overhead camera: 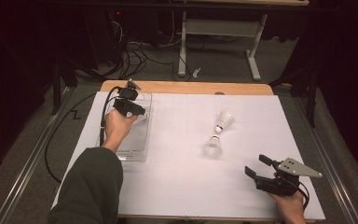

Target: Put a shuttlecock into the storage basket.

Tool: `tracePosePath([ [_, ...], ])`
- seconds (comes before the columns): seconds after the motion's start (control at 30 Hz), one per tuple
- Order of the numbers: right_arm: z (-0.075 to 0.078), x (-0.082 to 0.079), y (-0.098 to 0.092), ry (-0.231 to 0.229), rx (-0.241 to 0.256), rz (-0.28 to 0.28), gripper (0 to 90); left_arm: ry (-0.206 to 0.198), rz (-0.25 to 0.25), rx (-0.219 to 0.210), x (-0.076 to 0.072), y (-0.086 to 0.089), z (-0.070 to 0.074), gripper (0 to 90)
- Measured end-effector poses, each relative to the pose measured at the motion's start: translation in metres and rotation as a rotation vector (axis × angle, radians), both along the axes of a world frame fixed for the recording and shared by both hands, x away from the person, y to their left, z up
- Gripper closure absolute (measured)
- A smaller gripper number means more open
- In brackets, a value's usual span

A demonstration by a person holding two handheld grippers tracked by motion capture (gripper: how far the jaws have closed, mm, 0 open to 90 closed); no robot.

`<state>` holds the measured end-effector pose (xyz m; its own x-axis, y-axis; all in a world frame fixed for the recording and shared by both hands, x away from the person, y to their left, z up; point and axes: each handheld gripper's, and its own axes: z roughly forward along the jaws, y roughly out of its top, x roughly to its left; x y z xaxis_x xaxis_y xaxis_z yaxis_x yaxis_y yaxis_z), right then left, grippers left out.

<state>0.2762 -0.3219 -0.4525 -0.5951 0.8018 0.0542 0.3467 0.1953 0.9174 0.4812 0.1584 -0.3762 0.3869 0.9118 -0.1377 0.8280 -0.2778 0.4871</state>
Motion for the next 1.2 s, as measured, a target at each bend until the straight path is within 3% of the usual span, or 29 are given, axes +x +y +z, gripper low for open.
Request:
tracePosePath([
  [0.5, 0.000, 0.000, 0.001, -0.002, -0.005, -0.004, 24.7, -0.005, -0.005, -0.038, -0.017, 0.010, -0.001, 56.7],
  [1.2, 0.001, -0.001, 0.000, -0.004, -0.001, -0.005, 24.7, -0.107, -0.040, -0.050, -0.043, 0.000, 0.016, 48.2],
])
